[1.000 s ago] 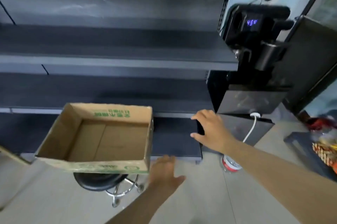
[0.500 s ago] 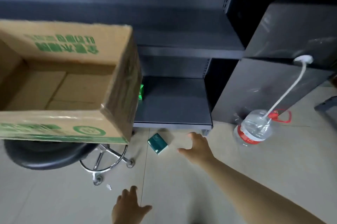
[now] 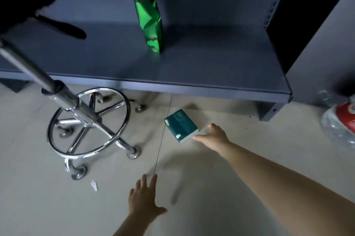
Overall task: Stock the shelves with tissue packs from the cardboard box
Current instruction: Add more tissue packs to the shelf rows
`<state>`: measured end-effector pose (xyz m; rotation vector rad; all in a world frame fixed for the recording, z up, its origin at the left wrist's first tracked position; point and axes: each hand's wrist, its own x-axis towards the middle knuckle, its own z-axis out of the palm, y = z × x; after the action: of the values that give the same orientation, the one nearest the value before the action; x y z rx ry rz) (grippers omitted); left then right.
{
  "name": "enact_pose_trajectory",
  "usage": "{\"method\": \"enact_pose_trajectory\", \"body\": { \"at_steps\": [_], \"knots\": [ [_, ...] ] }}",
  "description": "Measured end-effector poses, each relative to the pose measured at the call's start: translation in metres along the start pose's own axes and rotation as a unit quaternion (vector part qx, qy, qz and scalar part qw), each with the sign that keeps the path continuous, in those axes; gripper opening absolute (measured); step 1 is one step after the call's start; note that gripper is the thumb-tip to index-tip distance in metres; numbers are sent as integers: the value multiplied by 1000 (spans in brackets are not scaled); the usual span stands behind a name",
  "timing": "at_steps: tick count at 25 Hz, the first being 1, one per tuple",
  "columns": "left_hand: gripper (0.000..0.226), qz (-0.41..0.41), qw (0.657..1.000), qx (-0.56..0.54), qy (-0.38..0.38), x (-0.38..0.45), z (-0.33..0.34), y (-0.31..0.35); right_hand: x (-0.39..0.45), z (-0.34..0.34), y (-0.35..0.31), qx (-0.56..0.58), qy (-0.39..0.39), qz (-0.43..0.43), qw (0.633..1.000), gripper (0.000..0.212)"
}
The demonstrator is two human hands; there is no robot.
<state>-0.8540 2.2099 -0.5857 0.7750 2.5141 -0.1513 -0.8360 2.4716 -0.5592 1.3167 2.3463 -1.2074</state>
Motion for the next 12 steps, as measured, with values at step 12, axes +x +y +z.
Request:
{"method": "enact_pose_trajectory", "body": {
  "at_steps": [12],
  "knots": [
    [112, -12, 1000, 27, -5, 15, 23, -8, 62, 52, -27, -49, -16, 40, 998, 70]
  ]
}}
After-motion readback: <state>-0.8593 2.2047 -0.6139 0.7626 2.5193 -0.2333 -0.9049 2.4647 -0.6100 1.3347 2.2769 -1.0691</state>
